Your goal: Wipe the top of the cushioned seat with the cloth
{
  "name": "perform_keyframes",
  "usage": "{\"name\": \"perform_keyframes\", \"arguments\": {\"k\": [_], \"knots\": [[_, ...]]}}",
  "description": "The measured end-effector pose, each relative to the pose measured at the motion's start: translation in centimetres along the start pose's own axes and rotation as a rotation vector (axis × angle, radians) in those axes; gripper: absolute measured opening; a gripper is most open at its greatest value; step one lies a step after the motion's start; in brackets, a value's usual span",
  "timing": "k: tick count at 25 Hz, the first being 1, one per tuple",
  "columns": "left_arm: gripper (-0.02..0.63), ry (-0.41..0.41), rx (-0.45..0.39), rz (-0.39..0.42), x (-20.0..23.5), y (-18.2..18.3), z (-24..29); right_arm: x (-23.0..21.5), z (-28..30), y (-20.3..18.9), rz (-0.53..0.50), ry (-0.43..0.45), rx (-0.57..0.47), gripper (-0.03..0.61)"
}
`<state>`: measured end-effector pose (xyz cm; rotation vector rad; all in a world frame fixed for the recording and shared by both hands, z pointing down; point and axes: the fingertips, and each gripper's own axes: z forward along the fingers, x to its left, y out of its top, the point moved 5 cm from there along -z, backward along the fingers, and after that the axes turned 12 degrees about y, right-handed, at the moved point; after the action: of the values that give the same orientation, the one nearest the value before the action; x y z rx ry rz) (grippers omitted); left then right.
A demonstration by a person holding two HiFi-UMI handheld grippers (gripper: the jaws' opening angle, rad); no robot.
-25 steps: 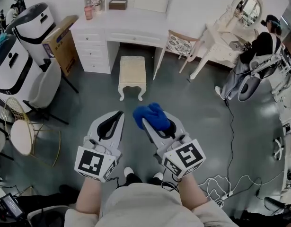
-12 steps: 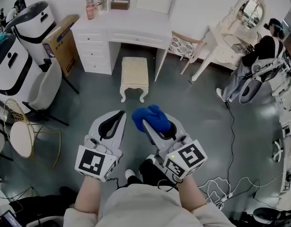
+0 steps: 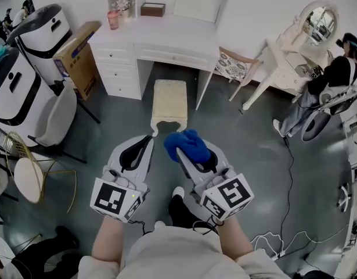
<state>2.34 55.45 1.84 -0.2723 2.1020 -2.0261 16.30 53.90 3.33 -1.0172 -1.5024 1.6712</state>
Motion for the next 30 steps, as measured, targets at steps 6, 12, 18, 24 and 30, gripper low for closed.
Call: {"name": "perform_keyframes", "arguments": {"k": [6, 12, 18, 24, 30], "knots": [[-0.002, 0.038, -0.005, -0.003, 1.3, 0.6, 7.4, -7.2, 2.8, 1.8, -0.009, 0.034, 0.006, 0.138], [-0.002, 0.078, -0.004, 0.002, 2.3, 0.6, 13.2, -12.9, 5.2, 2.8, -0.013, 0.075, 0.010, 0.138], [0.000, 0.104, 0.010, 0.022, 2.8, -0.1, 16.6, -16.6, 6.9, 2.6, -0.006, 0.090, 0.005, 0.138], [-0.002, 0.098, 0.028, 0.011, 5.8, -1.2, 19.7, -19.0, 10.2, 2.4, 0.007, 0.065, 0.013, 0.140], [0.000, 0.044, 0.039, -0.012, 10.7, -2.1, 23.6, -21.3, 14.9, 2.0, 0.030, -0.002, 0.023, 0.140]]}}
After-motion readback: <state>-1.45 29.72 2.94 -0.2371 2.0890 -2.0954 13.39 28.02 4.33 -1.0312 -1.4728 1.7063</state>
